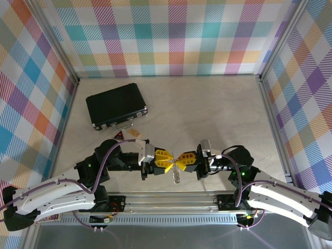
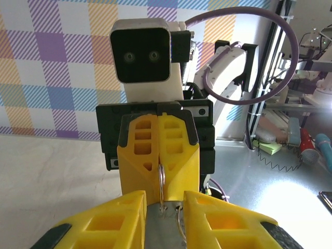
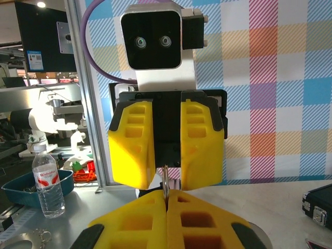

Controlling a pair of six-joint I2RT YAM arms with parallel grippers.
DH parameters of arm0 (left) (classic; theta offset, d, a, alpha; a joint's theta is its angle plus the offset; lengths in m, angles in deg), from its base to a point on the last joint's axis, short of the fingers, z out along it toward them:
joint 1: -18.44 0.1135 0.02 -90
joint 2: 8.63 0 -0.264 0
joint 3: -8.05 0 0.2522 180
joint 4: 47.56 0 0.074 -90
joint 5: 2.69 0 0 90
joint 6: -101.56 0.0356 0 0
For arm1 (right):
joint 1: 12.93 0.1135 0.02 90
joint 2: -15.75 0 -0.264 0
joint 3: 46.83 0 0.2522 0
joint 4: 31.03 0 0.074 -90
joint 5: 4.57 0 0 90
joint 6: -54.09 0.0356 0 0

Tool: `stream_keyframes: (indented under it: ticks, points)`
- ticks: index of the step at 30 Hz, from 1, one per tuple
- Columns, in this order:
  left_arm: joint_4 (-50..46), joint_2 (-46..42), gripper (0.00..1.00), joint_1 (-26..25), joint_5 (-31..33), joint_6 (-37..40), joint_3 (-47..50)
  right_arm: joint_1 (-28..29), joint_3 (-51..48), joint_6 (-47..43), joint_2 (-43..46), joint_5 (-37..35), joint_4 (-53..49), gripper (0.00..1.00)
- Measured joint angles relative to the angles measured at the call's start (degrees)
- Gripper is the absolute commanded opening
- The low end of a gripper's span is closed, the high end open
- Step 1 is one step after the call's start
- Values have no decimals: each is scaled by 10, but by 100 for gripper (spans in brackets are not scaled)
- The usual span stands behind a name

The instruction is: Put the keys on the keyring

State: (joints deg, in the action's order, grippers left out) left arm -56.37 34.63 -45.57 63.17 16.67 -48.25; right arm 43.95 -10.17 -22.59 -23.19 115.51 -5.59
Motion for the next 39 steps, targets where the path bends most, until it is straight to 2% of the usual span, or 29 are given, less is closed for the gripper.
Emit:
stream_keyframes:
  ticks: [7,14,19,21,24,30,33,39]
  points:
    - [19,14,19,0,-3,-8,2,0,-7,6,2,2,20,0]
    - [37,15,0,-1,-9,-14,12,0,-15,10,2,-1,28,0]
    - [42,16,0,-1,-9,-15,12,0,-15,10,3,-1,31,0]
    - [40,16,0,-1,-8,-13,12,0,-15,9,6,-4,21,12]
    - [12,15,0,-1,1,-2,11,0,-7,-11,23,-7,-40,26]
    - [-85,15,0,-1,31,38,-17,1,74,-96,58,-24,-242,40]
    - [-122,17,0,-1,41,53,-35,1,116,-132,54,-30,-319,44]
    - [-176,31,0,-1,47,70,-61,7,155,-189,18,-43,-417,43]
